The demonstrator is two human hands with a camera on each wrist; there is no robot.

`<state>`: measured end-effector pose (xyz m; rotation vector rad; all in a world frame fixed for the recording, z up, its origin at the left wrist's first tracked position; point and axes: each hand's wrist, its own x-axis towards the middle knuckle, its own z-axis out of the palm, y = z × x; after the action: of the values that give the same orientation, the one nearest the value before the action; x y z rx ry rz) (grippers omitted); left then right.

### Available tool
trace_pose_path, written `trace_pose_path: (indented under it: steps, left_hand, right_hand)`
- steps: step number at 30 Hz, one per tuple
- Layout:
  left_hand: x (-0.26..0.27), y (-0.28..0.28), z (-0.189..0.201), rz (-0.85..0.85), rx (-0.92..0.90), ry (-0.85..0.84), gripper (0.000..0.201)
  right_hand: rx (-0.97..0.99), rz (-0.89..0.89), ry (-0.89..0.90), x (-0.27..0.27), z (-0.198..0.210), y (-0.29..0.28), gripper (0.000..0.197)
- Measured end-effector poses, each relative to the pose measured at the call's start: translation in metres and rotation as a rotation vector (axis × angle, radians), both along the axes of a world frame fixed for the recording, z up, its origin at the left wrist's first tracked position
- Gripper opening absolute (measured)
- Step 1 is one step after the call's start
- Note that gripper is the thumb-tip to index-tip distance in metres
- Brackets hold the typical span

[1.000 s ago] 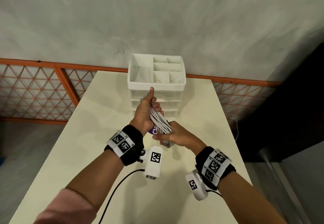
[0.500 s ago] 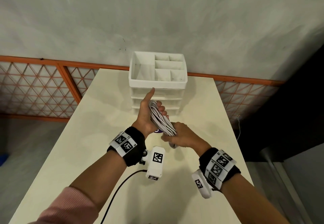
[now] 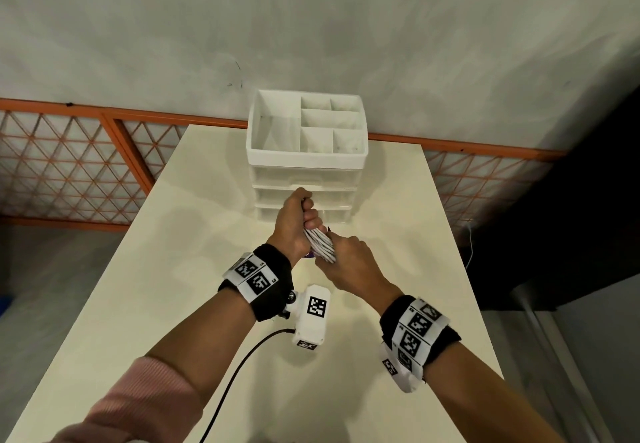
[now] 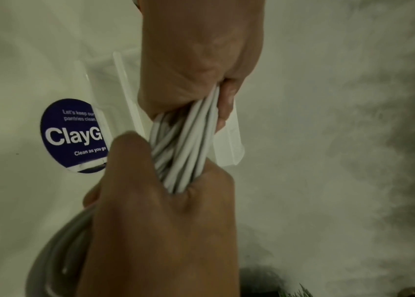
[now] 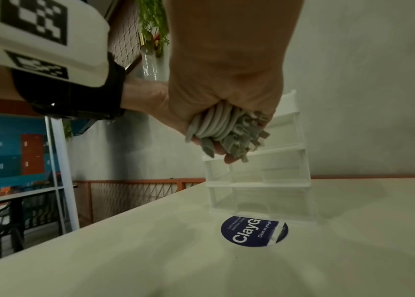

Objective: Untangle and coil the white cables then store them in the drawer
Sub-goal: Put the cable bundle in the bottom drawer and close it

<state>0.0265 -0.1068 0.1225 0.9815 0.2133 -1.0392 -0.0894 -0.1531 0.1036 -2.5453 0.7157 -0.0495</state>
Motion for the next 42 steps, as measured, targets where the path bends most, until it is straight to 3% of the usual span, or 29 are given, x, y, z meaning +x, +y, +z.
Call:
trace_pose_path:
  steps: [6,8,13,19,26,31,34,36,39,42]
  left_hand:
    - [0.015,0.0,-0.018,-0.203,-0.034,0.123,0.035]
    - [0.025,-0.001,-0.028,-0.242,0.011,0.086,0.046]
    - [0.059,-0.015,-0.05,-0.05,0.191,-0.038,0.058]
    - [0.067,-0.037,-0.059,0.043,0.112,0.007,0.064]
    - [0.052,-0.03,-0.076,0.088,0.153,-0.049,0.039]
    - [0.029,-0.012,-0.081,0.078,0.19,-0.131,0.039]
    - [0.017,0.001,-0.086,0.051,0.225,-0.169,0.04]
    - [0.013,0.008,-0.088,0.025,0.219,-0.167,0.039]
    - [0.013,0.015,-0.087,0.021,0.184,-0.144,0.038]
    - [0.011,0.016,-0.084,0.036,0.159,-0.146,0.039]
  right_hand:
    - [0.318,-0.029,-0.006,0.002,-0.01,-0.017,0.012]
    - [0.344,-0.068,0.012,0.004,-0.014,-0.027,0.013]
    - [0.387,-0.136,0.003,0.003,-0.024,-0.048,0.015]
    - [0.431,-0.198,0.022,-0.004,-0.035,-0.058,0.014]
    - [0.431,-0.225,0.048,-0.024,-0.033,-0.072,0.018]
    - [0.422,-0.157,0.018,-0.009,-0.008,-0.073,0.02]
    - [0.352,-0.057,-0.002,0.017,0.013,-0.069,0.018]
    - [0.187,0.029,0.029,0.038,0.021,-0.069,0.012]
    - [-0.154,0.179,0.14,0.076,0.019,-0.069,0.027]
    - [-0.303,0.295,0.272,0.104,0.007,-0.069,0.035]
